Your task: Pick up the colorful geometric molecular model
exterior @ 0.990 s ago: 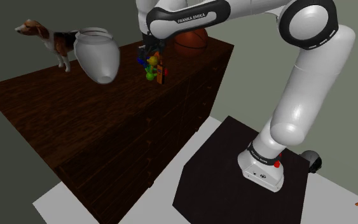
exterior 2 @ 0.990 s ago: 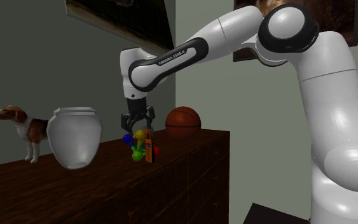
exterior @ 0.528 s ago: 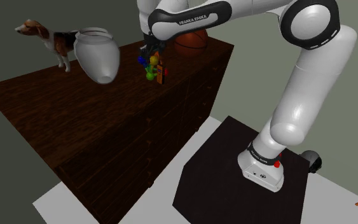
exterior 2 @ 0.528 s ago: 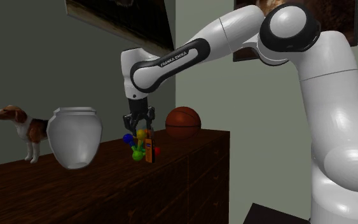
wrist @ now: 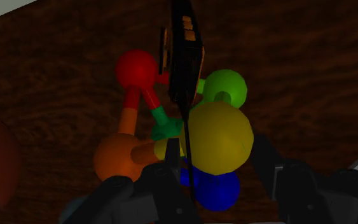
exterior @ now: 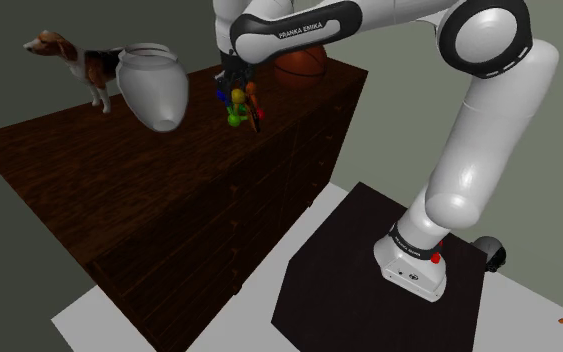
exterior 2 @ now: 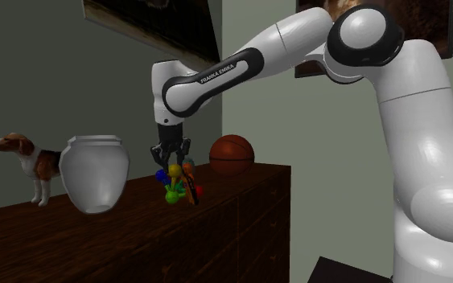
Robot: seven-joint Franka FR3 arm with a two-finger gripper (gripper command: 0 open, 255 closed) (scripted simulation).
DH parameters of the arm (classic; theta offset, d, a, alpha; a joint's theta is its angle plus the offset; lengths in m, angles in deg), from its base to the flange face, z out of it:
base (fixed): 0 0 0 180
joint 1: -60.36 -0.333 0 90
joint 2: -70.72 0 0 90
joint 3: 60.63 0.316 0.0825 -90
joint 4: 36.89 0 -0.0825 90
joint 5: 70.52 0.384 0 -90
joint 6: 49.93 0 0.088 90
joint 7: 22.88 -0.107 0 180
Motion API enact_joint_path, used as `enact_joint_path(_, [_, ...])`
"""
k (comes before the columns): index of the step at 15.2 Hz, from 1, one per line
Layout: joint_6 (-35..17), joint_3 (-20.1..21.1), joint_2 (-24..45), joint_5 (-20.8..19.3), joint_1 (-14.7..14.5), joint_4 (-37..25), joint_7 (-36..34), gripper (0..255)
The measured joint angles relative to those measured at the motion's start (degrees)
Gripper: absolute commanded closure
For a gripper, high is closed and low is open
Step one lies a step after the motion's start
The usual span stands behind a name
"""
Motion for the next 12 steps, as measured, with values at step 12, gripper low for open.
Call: enact_joint_path(12, [11.83,-0.07,-0.44,1.37,-0.03,-7.55,3.22,255])
